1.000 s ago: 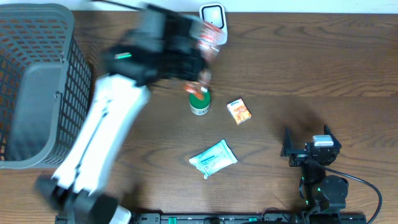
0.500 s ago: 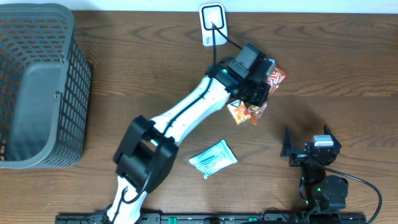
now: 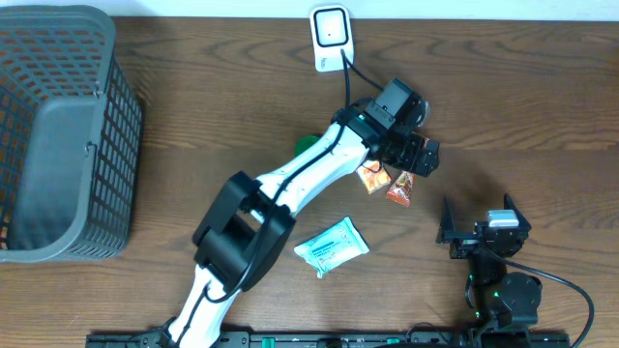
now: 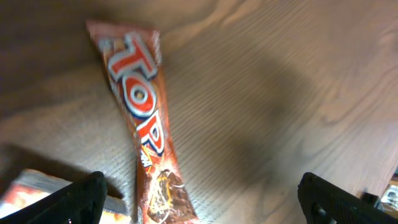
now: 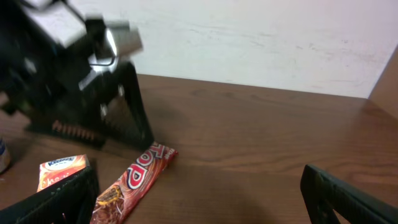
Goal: Scan the item barcode
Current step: 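Bring chocolate bar under scanner with left gripper and lower it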
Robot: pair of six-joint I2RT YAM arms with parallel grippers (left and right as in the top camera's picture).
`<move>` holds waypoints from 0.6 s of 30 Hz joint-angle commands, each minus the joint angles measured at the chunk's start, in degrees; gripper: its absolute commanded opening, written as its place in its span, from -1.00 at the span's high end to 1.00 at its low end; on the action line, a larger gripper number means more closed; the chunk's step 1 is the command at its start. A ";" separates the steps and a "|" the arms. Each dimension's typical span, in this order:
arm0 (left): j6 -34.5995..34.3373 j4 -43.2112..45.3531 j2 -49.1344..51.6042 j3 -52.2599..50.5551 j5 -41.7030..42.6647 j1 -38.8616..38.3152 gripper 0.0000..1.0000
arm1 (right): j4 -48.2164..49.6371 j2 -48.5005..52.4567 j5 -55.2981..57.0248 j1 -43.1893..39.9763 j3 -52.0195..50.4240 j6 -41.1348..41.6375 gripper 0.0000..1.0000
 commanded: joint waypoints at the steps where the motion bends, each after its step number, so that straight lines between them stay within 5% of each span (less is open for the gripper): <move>1: 4.63 -0.26 -6.34 2.60 -3.43 0.20 -0.95 | -0.17 -0.20 -0.09 -0.74 -0.13 0.85 -0.99; 2: 5.42 -0.39 -6.95 2.60 -4.61 0.20 -0.99 | -0.17 -0.20 -0.09 -0.74 -0.13 0.85 -0.98; 3: 5.77 -0.48 -7.06 2.60 -5.20 0.20 -0.57 | -0.17 -0.20 -0.09 -0.74 -0.13 0.85 -0.98; 4: 5.81 -0.57 -7.08 2.60 -5.18 0.20 0.08 | -0.17 -0.20 -0.09 -0.74 -0.13 0.85 -0.99; 6: 5.33 -1.33 -6.67 2.34 -5.14 0.20 0.85 | -0.17 -0.20 -0.09 -0.74 -0.13 0.85 -0.98; 18: 3.19 -1.16 0.70 1.14 6.99 0.57 0.85 | -0.17 -0.20 -0.09 -0.74 -0.13 0.85 -0.99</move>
